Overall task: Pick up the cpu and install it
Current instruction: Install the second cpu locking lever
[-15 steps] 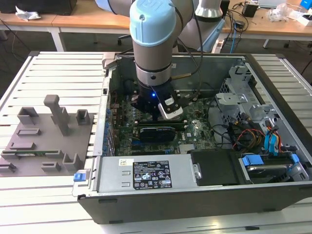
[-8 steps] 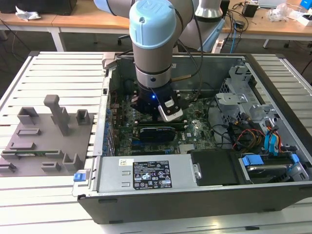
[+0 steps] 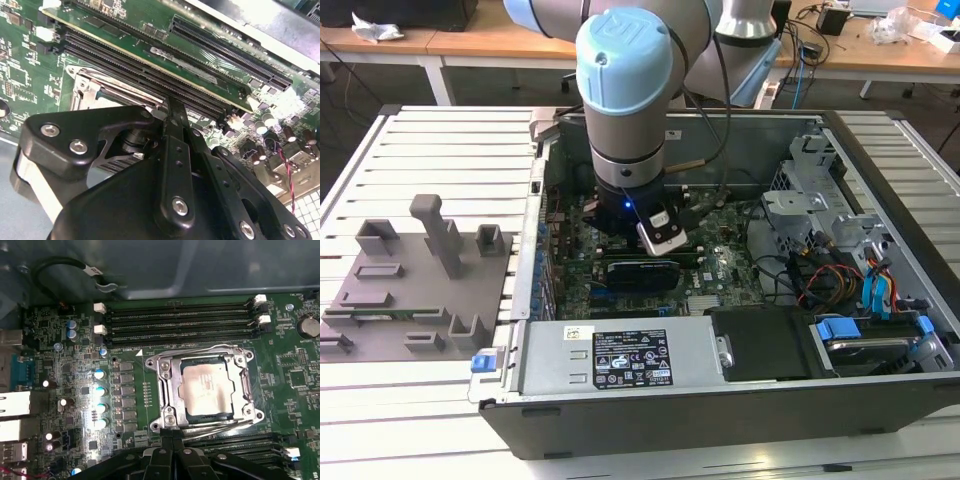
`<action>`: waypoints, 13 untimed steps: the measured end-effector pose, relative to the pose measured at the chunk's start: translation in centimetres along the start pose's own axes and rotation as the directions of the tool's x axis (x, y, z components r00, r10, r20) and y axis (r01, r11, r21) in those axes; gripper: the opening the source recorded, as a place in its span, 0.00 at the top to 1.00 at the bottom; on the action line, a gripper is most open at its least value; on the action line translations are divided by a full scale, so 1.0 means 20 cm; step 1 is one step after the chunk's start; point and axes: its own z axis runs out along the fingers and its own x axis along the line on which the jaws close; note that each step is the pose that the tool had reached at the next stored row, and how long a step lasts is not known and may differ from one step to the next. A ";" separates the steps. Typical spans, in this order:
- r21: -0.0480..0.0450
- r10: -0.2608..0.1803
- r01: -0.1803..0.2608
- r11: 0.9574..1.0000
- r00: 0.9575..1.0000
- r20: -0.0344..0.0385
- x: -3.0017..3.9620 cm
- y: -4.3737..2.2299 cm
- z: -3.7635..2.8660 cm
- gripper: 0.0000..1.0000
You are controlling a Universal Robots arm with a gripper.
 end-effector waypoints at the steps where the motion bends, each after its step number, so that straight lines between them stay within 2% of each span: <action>1: -0.004 0.000 0.000 1.000 1.000 0.000 0.003 -0.001 0.002 0.89; 3: -0.018 0.001 -0.001 1.000 1.000 -0.001 0.010 -0.002 0.007 0.89; 5: -0.029 0.002 -0.002 1.000 1.000 -0.002 0.017 -0.004 0.012 0.89; 10: -0.050 0.004 -0.004 0.999 1.000 -0.004 0.032 -0.008 0.028 0.89; 13: -0.056 0.004 -0.005 0.998 1.000 -0.005 0.039 -0.011 0.037 0.89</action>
